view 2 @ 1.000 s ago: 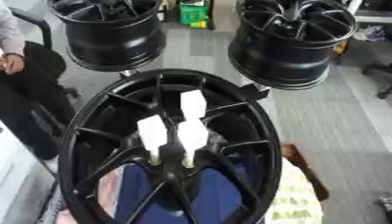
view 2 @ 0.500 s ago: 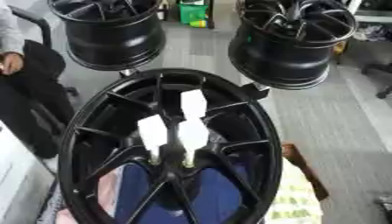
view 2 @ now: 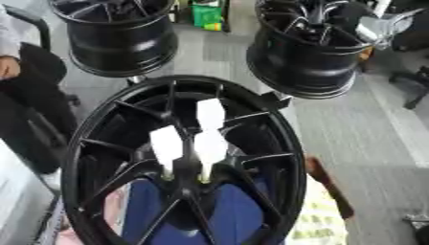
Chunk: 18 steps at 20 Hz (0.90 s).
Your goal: Pull the pin out of the wheel hub.
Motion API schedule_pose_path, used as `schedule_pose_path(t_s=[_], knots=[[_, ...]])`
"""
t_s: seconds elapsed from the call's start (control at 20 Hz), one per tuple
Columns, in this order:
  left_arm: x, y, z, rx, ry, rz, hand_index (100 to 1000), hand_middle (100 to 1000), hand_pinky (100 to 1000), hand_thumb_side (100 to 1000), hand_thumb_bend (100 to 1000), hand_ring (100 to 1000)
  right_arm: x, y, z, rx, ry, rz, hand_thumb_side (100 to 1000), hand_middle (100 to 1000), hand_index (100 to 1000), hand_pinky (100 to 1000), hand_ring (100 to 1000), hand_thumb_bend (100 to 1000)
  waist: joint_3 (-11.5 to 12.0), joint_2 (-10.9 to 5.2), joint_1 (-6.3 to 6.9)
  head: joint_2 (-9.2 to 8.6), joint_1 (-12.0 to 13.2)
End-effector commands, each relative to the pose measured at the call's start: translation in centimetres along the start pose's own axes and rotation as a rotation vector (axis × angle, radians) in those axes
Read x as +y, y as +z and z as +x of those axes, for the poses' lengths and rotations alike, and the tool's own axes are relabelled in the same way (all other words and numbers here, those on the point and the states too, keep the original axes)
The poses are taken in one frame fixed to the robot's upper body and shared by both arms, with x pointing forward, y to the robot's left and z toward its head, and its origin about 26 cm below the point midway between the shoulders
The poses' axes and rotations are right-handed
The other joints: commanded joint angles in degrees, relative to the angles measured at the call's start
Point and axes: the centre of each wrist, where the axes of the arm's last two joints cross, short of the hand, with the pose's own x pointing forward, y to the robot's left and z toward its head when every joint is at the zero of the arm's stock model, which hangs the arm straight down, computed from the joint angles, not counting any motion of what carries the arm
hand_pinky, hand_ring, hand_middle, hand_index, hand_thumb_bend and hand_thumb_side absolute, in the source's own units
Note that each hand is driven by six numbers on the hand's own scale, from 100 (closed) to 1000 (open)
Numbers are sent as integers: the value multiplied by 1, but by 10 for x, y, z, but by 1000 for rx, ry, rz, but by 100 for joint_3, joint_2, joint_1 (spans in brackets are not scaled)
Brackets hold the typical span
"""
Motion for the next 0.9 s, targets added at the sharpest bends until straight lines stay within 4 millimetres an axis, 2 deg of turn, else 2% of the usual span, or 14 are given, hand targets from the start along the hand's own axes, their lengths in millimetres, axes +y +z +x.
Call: schedule_pose_path(t_s=[0.05, 0.2, 0.5, 0.9], knots=[[3, -7, 11, -42, -19, -18, 824, 678, 744, 621, 331, 811, -7, -3, 13, -39, 66, 113, 556, 826, 876, 881, 854, 158, 1, -95, 9, -6, -33], [2, -7, 10, -37, -19, -25, 824, 678, 744, 622, 330, 812, -10, -14, 21, -88, 86, 194, 560, 833, 878, 883, 858, 174, -3, -112, -4, 5, -48], [2, -6, 9, -33, -19, -28, 824, 678, 744, 623, 328, 812, -14, -38, 24, -164, 89, 282, 542, 834, 879, 882, 859, 200, -16, -117, -10, 17, -50], [1, -5, 7, -25, -20, -39, 823, 678, 743, 627, 323, 812, -6, -44, 50, -243, 107, 315, 528, 832, 899, 876, 855, 233, -11, -91, -20, 0, -41]])
